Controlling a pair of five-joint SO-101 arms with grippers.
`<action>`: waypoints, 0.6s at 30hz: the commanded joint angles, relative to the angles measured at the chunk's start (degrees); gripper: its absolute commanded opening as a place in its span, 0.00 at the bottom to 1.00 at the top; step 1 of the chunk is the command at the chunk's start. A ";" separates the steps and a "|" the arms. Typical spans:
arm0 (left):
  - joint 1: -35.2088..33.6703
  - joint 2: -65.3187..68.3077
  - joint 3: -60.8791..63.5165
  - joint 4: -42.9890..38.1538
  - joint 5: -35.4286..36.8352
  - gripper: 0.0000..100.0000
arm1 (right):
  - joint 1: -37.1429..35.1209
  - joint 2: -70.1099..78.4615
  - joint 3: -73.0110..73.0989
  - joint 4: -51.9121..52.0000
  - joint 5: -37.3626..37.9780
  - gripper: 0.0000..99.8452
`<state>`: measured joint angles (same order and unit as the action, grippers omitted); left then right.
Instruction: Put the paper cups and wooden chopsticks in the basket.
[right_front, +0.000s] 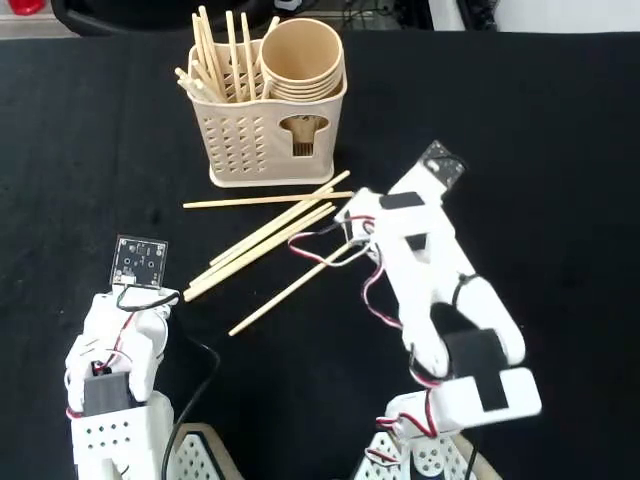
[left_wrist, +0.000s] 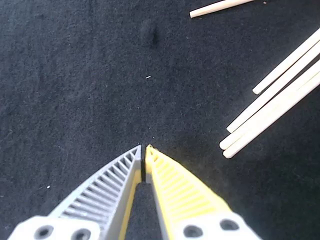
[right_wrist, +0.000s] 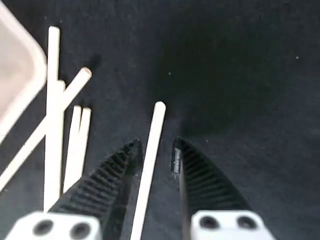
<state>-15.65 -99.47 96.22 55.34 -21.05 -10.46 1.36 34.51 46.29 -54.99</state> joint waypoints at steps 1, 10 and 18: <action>-0.22 -0.53 -0.66 0.26 -0.35 0.03 | 0.00 2.15 -5.58 -0.70 -1.58 0.11; -0.22 -0.53 -0.75 0.26 -2.81 0.03 | 2.29 14.20 -15.87 4.31 -1.67 0.11; -0.22 -0.53 -0.75 0.35 -2.81 0.03 | 2.46 23.16 -23.16 9.41 -1.58 0.09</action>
<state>-15.65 -99.47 96.22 55.34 -23.52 -9.32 21.58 14.46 54.46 -56.13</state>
